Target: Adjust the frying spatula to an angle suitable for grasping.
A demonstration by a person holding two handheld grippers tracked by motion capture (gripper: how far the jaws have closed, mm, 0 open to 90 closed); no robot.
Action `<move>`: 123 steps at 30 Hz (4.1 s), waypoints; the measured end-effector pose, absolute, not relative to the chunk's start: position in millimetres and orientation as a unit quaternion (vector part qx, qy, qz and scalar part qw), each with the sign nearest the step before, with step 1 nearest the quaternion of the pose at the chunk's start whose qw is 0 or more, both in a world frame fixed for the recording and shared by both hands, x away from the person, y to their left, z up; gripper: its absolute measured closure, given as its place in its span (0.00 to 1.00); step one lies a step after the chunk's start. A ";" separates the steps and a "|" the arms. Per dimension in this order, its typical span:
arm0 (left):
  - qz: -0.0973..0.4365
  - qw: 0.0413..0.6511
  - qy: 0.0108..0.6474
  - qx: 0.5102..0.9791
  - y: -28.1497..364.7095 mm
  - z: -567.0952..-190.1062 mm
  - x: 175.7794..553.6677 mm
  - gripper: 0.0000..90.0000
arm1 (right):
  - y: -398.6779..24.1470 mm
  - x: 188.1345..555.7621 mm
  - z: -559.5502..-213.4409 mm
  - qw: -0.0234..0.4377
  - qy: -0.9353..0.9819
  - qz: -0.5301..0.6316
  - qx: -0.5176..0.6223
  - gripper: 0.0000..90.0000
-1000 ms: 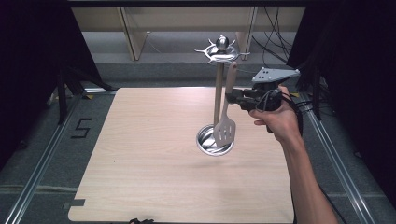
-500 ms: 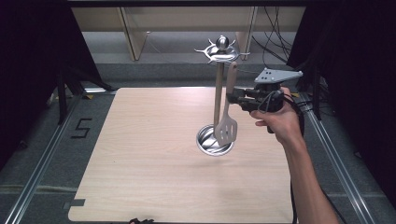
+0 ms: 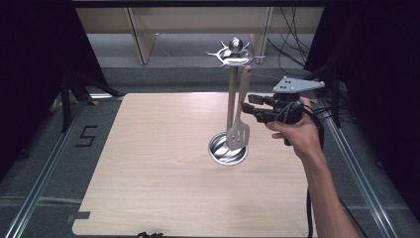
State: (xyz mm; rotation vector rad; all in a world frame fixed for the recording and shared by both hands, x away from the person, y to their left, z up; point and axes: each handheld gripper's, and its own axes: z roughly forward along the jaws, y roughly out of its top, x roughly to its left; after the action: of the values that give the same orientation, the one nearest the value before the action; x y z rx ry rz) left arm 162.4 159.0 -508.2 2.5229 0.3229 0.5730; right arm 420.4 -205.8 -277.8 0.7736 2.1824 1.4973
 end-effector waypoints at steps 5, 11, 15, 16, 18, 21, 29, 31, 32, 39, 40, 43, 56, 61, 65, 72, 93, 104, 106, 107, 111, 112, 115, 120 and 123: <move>0.212 0.264 0.120 0.933 158.9 -508.3 162.5 0.19 | -208.0 415.8 -278.8 0.200 0.775 0.533 0.274 0.63; 0.212 0.264 0.120 0.933 159.0 -508.2 162.4 0.19 | -209.6 411.9 -283.6 0.209 0.774 0.531 0.272 0.59; 0.212 0.264 0.119 0.933 159.0 -508.2 162.5 0.19 | -210.5 408.3 -286.7 0.211 0.777 0.526 0.273 0.57; 0.212 0.264 0.120 0.933 158.9 -508.4 162.5 0.19 | -211.2 408.4 -287.4 0.220 0.776 0.526 0.269 0.57; 0.216 0.266 0.125 0.931 158.7 -508.6 161.6 0.19 | -211.7 405.4 -290.0 0.219 0.775 0.528 0.269 0.57; 0.212 0.264 0.119 0.933 158.7 -508.2 162.4 0.19 | -211.9 404.1 -291.9 0.224 0.773 0.528 0.270 0.57; 0.213 0.264 0.120 0.933 158.9 -508.2 162.4 0.19 | -214.9 398.8 -297.4 0.214 0.776 0.528 0.271 0.55; 0.212 0.264 0.119 0.933 158.9 -508.2 162.4 0.19 | -216.5 398.0 -299.6 0.219 0.777 0.528 0.265 0.54; 0.212 0.264 0.120 0.933 158.9 -508.3 162.3 0.19 | -218.4 395.6 -301.0 0.225 0.776 0.524 0.270 0.54; 0.213 0.264 0.122 0.933 158.6 -508.5 162.1 0.19 | -222.5 391.0 -309.7 0.218 0.773 0.528 0.277 0.53; 0.213 0.265 0.122 0.933 158.6 -508.5 162.1 0.19 | -223.1 390.8 -311.0 0.228 0.771 0.527 0.275 0.53; 0.219 0.264 0.125 0.931 158.8 -508.4 161.5 0.19 | -222.3 389.5 -314.2 0.223 0.769 0.532 0.277 0.53; 0.216 0.262 0.122 0.933 159.0 -507.2 161.7 0.19 | -223.0 381.7 -329.6 0.227 0.775 0.521 0.277 0.52; 0.217 0.265 0.123 0.932 159.0 -507.2 161.2 0.19 | -223.8 378.8 -332.3 0.218 0.777 0.517 0.285 0.51; 0.221 0.267 0.122 0.930 159.0 -507.4 160.9 0.19 | -225.0 379.0 -334.5 0.220 0.777 0.517 0.282 0.51; 0.221 0.268 0.123 0.930 159.0 -507.5 160.8 0.19 | -227.5 377.3 -338.1 0.213 0.780 0.513 0.288 0.51; 0.221 0.268 0.122 0.930 159.1 -507.2 160.8 0.19 | -230.4 371.3 -350.0 0.211 0.785 0.501 0.298 0.48; 0.211 0.265 0.120 0.933 159.0 -506.5 162.1 0.19 | -232.4 369.8 -356.0 0.207 0.795 0.490 0.293 0.47; 0.221 0.268 0.122 0.930 158.0 -507.9 162.3 0.19 | -231.8 369.2 -358.1 0.210 0.792 0.493 0.292 0.47; 0.221 0.268 0.122 0.930 158.0 -507.9 162.3 0.19 | -231.4 368.0 -359.2 0.206 0.793 0.491 0.296 0.47; 0.215 0.271 0.118 0.931 157.1 -507.2 162.8 0.19 | -232.9 365.2 -361.5 0.203 0.798 0.487 0.292 0.47; 0.211 0.268 0.119 0.932 156.7 -506.7 162.8 0.19 | -232.9 365.2 -361.5 0.203 0.798 0.487 0.292 0.47; 0.216 0.266 0.119 0.932 155.8 -507.3 163.0 0.19 | -231.9 364.1 -365.3 0.207 0.789 0.494 0.300 0.47; 0.213 0.270 0.120 0.931 156.7 -506.0 163.1 0.19 | -231.9 364.5 -371.0 0.204 0.797 0.485 0.297 0.47; 0.216 0.268 0.125 0.930 157.3 -505.9 162.8 0.19 | -230.5 362.3 -373.4 0.191 0.800 0.482 0.303 0.47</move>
State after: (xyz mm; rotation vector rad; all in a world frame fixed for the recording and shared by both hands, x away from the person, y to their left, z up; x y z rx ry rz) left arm 162.8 157.3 -505.9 2.5096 0.3362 0.5836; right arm 362.3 -230.5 -373.4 0.8509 2.2458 1.3546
